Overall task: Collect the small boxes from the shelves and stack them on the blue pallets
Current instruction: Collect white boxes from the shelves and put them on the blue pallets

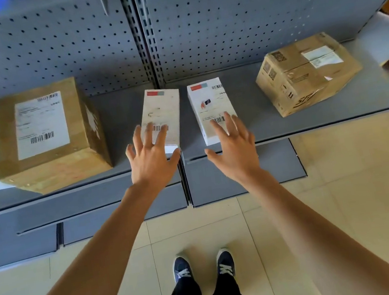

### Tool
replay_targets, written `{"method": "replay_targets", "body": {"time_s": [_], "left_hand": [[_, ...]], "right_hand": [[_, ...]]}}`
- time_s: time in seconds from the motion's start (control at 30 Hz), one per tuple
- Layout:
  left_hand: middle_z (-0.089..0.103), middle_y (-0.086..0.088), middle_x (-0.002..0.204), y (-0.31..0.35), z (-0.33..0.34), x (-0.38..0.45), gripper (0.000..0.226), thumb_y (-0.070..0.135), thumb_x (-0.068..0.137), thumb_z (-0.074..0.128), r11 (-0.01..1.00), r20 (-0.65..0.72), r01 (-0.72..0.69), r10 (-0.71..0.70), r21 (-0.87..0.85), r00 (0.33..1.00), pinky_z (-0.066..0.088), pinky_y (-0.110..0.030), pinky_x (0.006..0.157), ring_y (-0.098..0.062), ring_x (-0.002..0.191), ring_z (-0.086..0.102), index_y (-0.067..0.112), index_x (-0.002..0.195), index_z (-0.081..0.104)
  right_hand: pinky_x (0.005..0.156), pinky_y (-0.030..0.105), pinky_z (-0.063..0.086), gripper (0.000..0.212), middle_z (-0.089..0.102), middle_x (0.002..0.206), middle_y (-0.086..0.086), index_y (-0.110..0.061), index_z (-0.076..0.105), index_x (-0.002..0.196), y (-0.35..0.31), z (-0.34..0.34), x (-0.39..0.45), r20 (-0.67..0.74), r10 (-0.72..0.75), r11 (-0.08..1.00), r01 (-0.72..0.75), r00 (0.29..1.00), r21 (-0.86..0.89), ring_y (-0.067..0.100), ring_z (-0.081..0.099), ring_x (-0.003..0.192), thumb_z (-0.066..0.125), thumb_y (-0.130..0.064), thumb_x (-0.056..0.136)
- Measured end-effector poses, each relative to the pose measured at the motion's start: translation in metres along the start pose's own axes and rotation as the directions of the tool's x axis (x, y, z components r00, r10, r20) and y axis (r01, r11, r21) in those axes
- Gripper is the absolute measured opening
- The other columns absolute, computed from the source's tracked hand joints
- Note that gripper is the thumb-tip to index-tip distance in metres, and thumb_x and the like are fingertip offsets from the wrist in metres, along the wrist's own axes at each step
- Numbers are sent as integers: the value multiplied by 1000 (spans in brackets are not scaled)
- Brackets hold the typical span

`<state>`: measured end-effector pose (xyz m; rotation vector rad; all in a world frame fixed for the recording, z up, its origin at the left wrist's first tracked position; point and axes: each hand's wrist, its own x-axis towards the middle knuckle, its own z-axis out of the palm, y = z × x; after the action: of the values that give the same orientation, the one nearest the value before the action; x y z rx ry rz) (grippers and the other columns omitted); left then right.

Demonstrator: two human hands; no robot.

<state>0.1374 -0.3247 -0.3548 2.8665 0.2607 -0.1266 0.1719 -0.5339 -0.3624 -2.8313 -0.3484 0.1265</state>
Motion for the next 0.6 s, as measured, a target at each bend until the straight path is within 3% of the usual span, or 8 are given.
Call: {"method": "replay_targets", "body": {"time_s": [0.17,0.33,0.43,0.6], "left_hand": [[-6,-1,168,-7,11,23,85,73,90,44,999,42,22,-24,39,999,9,-66,117,-37,152,-11,38,158,8],[-1,-2,166,-6,17,31,88,74,85,52,999,50,28,-30,44,998,27,-66,111,-41,148,8,39,157,15],[0,-3,165,-6,21,31,86,66,86,58,1000,28,22,-22,7,999,35,-60,108,-39,140,22,38,157,17],[3,-3,164,-8,26,31,85,59,86,64,999,-15,15,-16,-43,1000,40,-57,106,-38,135,26,38,156,21]], "right_hand": [[114,66,19,85,0,167,10,-32,17,158,-1,15,22,-26,3,999,-4,1000,-47,34,1,153,59,-58,89],[108,70,25,90,1,166,11,-36,13,158,1,24,39,-33,24,997,-26,999,-66,36,2,152,62,-59,86],[104,67,36,80,7,164,12,-33,22,155,6,31,39,-40,12,999,-14,999,-52,35,3,151,61,-55,88],[93,58,46,68,16,163,11,-32,33,151,9,38,38,-91,9,999,-12,996,-39,34,10,150,59,-50,91]]}}
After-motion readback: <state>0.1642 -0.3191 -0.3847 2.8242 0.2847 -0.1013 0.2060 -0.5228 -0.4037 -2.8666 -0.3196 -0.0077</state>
